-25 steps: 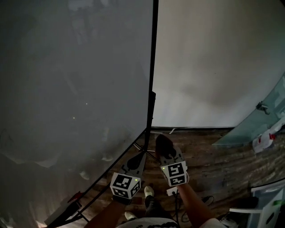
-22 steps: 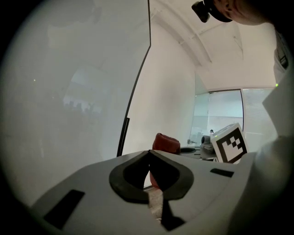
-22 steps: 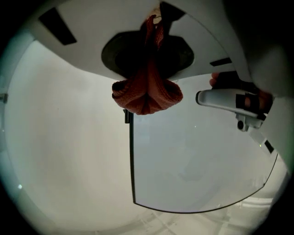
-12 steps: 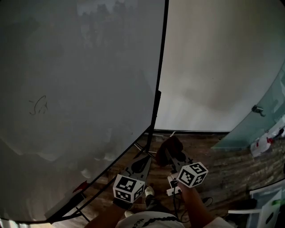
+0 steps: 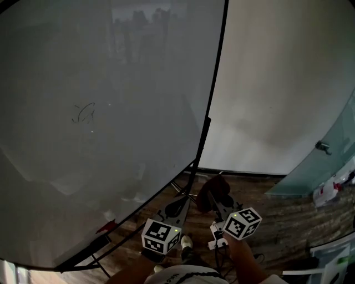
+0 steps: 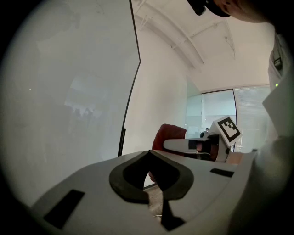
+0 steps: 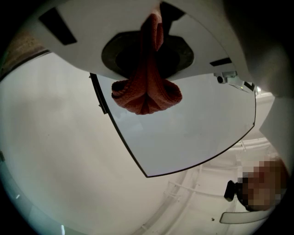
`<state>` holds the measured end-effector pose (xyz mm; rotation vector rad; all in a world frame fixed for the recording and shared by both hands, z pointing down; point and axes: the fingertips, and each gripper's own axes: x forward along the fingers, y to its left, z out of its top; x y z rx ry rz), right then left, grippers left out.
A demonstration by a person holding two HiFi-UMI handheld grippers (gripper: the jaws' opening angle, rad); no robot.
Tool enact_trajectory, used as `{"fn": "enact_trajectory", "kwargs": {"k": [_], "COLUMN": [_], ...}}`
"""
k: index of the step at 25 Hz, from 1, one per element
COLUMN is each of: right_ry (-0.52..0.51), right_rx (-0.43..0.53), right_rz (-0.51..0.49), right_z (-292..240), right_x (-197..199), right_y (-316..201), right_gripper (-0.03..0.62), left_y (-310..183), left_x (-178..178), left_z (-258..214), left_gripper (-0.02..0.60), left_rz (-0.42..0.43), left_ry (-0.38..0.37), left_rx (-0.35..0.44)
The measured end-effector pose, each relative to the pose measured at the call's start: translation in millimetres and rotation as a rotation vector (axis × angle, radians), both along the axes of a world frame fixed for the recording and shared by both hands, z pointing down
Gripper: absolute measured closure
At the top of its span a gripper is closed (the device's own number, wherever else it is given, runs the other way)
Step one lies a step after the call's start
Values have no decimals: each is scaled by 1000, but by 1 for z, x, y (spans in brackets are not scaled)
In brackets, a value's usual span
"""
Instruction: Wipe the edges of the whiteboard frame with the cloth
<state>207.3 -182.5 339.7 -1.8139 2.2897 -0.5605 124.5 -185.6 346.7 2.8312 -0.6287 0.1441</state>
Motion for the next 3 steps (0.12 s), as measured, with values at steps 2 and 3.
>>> {"fn": "enact_trajectory", "kwargs": {"k": [2,3], "right_ry": [44,65], "right_rx": [-19,-30], "right_rz": [-18,-27], "right_z": [0,0], "right_x": [-13,-20], "right_y": [9,13], "right_gripper": [539,539], "left_y": [8,12], "left_x": [-7,-11], "left_z": [-1,-1], "left_gripper": [574,574], "left_rz": [-8,-13], "left_ry": [11,16], "left_rx": [-17,-28]}}
